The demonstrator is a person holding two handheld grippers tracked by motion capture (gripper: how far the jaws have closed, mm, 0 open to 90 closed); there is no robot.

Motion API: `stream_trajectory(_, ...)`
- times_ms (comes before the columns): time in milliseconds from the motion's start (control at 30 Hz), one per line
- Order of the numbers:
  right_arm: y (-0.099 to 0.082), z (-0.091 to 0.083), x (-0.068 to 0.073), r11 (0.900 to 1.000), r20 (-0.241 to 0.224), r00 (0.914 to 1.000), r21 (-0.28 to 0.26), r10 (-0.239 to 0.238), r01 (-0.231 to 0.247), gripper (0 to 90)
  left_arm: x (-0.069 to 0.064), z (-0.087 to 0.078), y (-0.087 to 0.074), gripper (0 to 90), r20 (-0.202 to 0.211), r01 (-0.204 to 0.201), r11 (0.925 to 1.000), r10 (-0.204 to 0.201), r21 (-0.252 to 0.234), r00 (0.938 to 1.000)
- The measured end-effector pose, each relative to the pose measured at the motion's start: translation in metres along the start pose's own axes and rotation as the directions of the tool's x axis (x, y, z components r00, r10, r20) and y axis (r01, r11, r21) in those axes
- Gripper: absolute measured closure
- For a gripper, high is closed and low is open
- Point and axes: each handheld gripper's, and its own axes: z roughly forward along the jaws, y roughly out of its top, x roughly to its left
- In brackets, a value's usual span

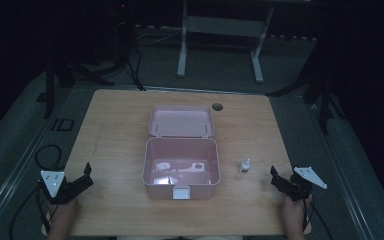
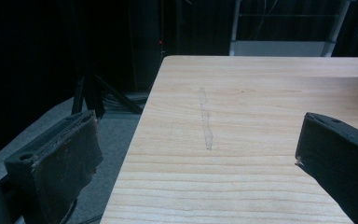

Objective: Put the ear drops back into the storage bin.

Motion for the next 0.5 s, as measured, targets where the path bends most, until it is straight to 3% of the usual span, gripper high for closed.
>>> stream_trajectory(133, 0.001, 0.003, -0.002, 0.999, -0.041, 0.999, 0.041, 0.02, -0.018, 15.9, 0.001, -0.001, 0.0, 0.3, 0.007, 0.006, 1.0, -0.006, -0.006, 1.0)
stream_trajectory(200, 0.002, 0.006, -0.004, 0.9957, -0.113, 0.9934, 0.092, 0.024, -0.014, 16.0, 0.001, -0.001, 0.0, 0.3, 0.009, 0.007, 0.9999, -0.007, -0.008, 0.9999)
stream_trajectory(233, 0.002, 0.006, -0.004, 0.9957, -0.113, 0.9934, 0.092, 0.024, -0.014, 16.0, 0.001, -0.001, 0.0, 0.3, 0.009, 0.007, 0.9999, -0.007, -0.008, 0.9999)
stream_trajectory(267, 0.003, 0.008, -0.005, 0.9906, -0.15, 0.988, 0.136, 0.036, -0.016, 16.1, 0.001, -0.001, 0.0, 0.3, 0.011, 0.004, 1.0, -0.004, -0.007, 0.9999)
stream_trajectory(333, 0.006, 0.009, -0.007, 0.9871, -0.183, 0.9822, 0.16, 0.044, -0.014, 16.1, 0.0, -0.001, 0.0, 0.3, 0.015, 0.004, 1.0, -0.004, -0.008, 0.9999)
stream_trajectory(400, 0.01, 0.011, -0.007, 0.9805, -0.195, 0.9794, 0.196, 0.052, -0.013, 16.2, 0.001, -0.001, 0.0, 0.3, 0.016, 0.005, 1.0, -0.004, -0.008, 0.9999)
stream_trajectory(500, 0.016, 0.011, -0.008, 0.9715, -0.184, 0.9824, 0.237, 0.035, 0.01, 16.2, 0.001, -0.001, 0.0, 0.3, 0.016, 0.005, 1.0, -0.005, -0.008, 0.9999)
